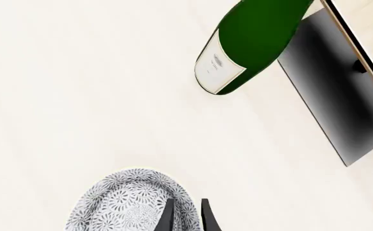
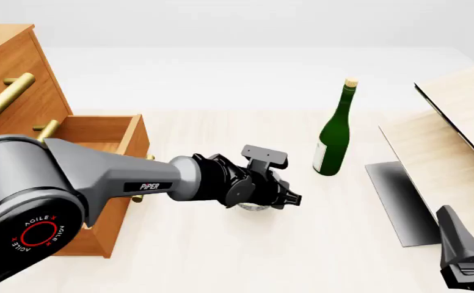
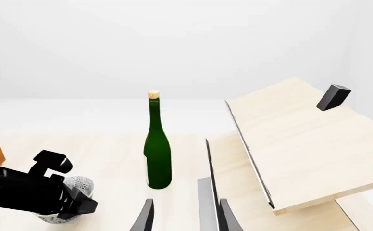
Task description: Put the bowl in the bottom drawer of the cabinet.
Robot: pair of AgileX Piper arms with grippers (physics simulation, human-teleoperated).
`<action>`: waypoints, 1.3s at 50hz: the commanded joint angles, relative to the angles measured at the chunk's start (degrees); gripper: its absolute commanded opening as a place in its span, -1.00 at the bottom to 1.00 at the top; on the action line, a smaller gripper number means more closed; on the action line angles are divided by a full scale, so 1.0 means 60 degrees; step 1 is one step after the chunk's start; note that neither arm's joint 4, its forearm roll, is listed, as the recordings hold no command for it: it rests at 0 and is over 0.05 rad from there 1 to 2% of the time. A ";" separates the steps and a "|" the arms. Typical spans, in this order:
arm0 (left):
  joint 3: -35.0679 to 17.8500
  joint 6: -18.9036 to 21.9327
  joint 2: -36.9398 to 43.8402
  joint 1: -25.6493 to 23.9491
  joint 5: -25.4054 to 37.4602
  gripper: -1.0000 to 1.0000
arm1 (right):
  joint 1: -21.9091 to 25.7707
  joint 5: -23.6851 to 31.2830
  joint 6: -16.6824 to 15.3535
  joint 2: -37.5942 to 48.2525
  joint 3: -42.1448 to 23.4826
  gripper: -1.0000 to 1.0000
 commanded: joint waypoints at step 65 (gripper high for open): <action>0.0089 0.1336 -0.2091 0.1040 0.0572 -1.00 | 0.0000 0.0000 0.0000 0.0000 0.0000 1.00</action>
